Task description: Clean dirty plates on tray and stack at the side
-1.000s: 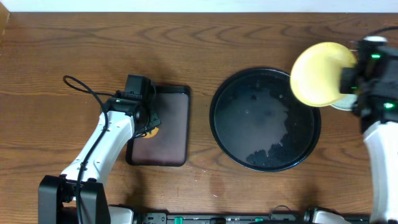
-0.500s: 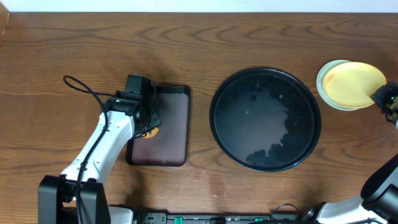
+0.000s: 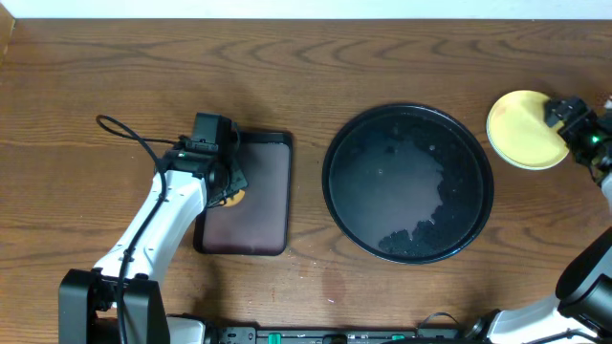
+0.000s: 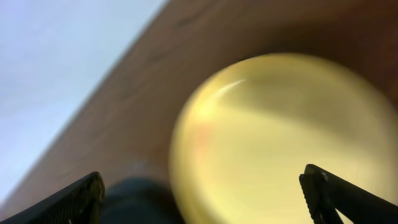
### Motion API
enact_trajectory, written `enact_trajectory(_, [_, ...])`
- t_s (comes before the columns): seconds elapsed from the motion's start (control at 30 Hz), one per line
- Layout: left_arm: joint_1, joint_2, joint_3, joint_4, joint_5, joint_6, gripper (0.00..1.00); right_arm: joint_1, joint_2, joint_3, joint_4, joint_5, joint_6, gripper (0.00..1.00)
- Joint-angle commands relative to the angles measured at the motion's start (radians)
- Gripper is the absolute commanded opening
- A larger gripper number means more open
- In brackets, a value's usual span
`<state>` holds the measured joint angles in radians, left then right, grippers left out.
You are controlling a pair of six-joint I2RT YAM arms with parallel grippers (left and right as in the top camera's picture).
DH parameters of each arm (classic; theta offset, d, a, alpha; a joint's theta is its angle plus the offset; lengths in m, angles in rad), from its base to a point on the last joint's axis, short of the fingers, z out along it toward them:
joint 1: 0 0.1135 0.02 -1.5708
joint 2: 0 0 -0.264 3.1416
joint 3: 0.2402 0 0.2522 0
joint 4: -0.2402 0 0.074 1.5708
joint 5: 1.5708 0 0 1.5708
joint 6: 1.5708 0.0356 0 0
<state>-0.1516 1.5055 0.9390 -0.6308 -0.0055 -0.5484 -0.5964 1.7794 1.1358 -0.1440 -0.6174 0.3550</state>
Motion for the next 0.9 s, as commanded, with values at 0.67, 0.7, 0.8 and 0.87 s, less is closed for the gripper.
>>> enact_trajectory(0.67, [0.002, -0.057, -0.106, 0.129, 0.022, 0.241, 0.75, 0.389, -0.428, 0.003, -0.163, -0.335, -0.130, 0.99])
enact_trajectory(0.7, [0.002, -0.076, -0.095, 0.116, 0.022, 0.241, 0.76, 0.405, -0.454, 0.003, -0.198, -0.296, -0.155, 0.99])
enact_trajectory(0.8, [0.002, -0.181, -0.049, 0.066, 0.022, 0.240, 0.76, 0.437, -0.531, 0.003, -0.306, -0.204, -0.212, 0.99])
enact_trajectory(0.87, [0.002, -0.301, -0.015, 0.032, 0.022, 0.232, 0.76, 0.450, -0.582, 0.003, -0.377, -0.187, -0.243, 0.99])
